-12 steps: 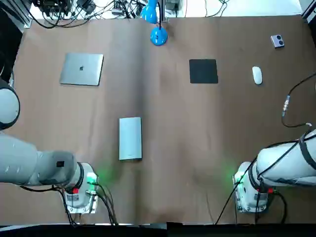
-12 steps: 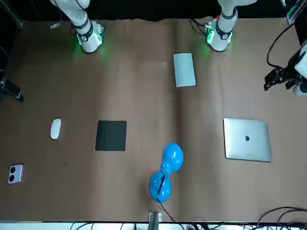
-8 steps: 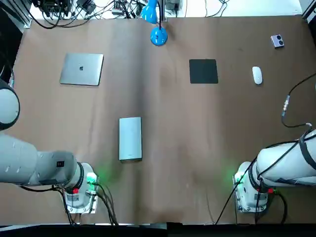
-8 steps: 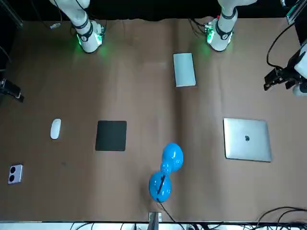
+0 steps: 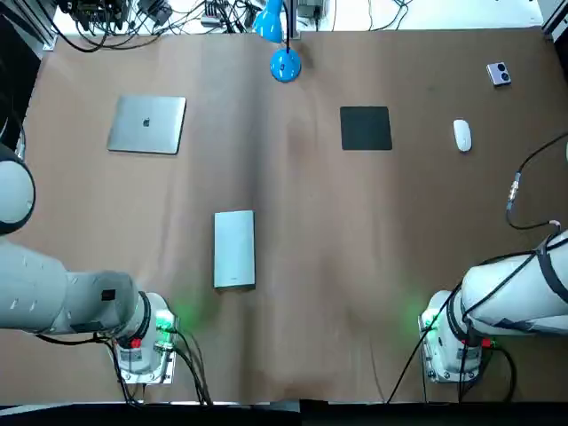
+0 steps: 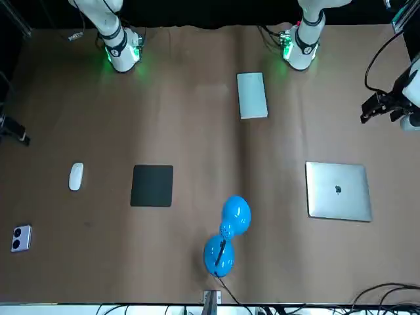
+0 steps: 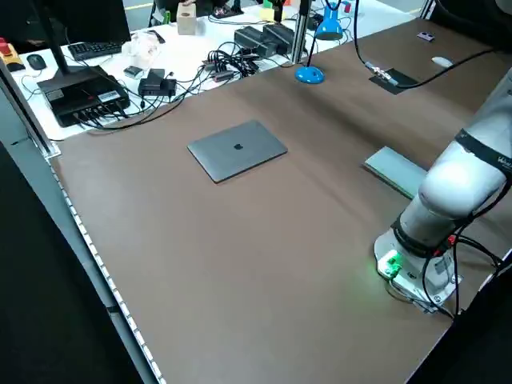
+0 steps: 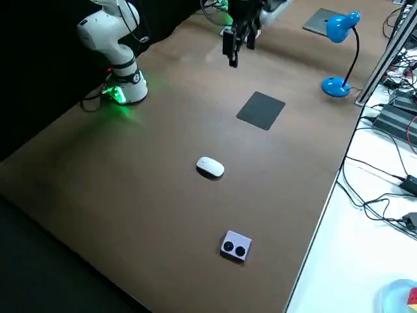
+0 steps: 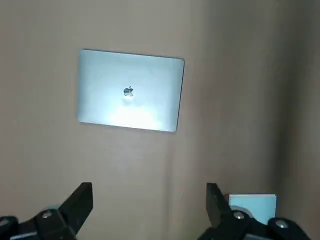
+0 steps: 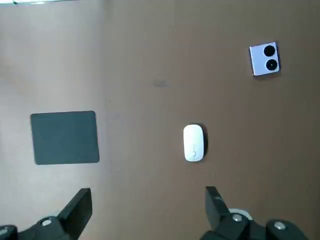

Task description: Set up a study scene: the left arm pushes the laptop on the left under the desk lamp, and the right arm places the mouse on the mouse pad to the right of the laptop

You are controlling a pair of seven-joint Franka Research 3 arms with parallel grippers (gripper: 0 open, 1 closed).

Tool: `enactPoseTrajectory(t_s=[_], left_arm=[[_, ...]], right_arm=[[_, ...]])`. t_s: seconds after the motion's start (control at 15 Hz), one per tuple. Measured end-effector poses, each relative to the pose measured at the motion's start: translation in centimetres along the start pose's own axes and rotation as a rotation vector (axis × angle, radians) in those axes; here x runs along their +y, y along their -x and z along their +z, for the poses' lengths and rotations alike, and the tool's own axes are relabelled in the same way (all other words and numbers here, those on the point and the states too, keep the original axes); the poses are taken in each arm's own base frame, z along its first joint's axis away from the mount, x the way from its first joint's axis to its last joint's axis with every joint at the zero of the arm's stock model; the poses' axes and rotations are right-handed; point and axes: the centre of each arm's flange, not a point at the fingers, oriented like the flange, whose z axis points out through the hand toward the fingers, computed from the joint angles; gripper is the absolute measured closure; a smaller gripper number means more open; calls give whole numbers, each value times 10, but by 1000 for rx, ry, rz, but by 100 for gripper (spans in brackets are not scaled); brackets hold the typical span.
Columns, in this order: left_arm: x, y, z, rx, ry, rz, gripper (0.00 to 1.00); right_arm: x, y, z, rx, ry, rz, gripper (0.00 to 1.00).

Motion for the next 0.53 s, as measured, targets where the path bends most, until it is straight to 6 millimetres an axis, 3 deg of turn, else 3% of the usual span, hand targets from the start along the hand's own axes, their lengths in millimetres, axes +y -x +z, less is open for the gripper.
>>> enactPoseTrajectory(t_s=[0.2, 0.33, 0.4, 0.53], left_arm=[[-4, -1, 1, 3, 0, -10, 0], [-17, -2, 6, -2, 0, -39, 0], [-39, -6, 18, -18, 1, -86, 0], [-66, -12, 35, -38, 2, -168, 0]], right_arm=[[16, -16, 39, -40, -1, 22, 0], [26, -26, 70, -74, -2, 35, 0], [41, -35, 109, -119, -5, 57, 0], [57, -44, 154, -158, -8, 79, 0]])
